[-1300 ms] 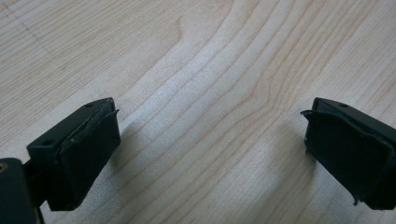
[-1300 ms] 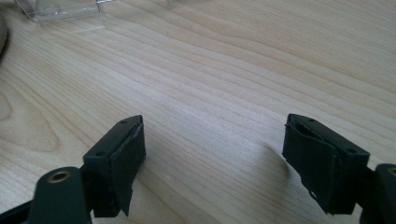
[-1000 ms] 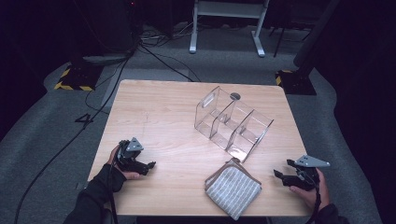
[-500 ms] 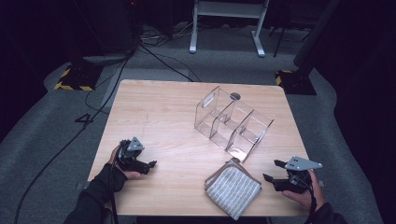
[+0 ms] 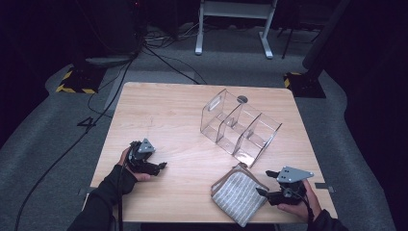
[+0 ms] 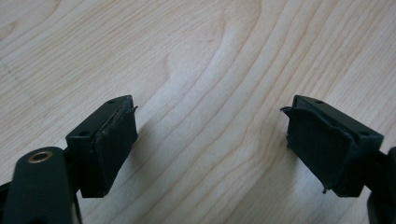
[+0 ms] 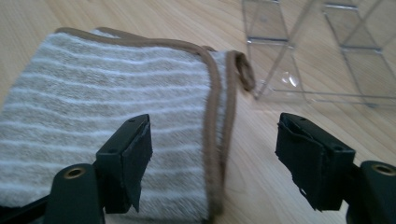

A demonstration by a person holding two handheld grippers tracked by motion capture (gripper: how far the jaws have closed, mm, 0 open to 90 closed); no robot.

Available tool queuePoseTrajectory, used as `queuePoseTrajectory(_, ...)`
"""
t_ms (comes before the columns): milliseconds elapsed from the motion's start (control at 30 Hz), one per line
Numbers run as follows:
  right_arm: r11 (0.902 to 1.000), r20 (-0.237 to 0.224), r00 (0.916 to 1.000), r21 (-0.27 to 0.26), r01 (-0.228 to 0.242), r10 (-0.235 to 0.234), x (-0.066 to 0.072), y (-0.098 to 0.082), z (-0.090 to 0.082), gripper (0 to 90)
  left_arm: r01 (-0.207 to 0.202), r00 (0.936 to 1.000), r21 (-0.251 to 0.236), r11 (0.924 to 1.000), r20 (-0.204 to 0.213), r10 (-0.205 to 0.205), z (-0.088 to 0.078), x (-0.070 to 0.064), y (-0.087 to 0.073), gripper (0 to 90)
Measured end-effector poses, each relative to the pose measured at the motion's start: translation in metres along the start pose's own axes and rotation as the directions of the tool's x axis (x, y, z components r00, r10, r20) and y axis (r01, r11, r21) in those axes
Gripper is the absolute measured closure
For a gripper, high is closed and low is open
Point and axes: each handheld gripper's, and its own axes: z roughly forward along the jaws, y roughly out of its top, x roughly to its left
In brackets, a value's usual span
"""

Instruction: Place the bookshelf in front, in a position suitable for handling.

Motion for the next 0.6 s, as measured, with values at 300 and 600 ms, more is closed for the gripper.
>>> queuePoseTrajectory(300, 0.9961, -0.038, 0.9973, 0.06, 0.065, -0.063, 0.013, 0.002, 0.027, 28.0, -0.037, 0.9993, -0.041, 0.9985, 0.0, 0.037, 0.015, -0.004, 0.031, 19.2)
queuePoseTrajectory(600, 0.9962, -0.053, 0.9977, 0.073, 0.047, -0.043, 0.01, -0.005, 0.033, 28.0, -0.047, 0.9988, -0.06, 0.9971, 0.008, 0.048, 0.026, -0.006, 0.052, 19.6)
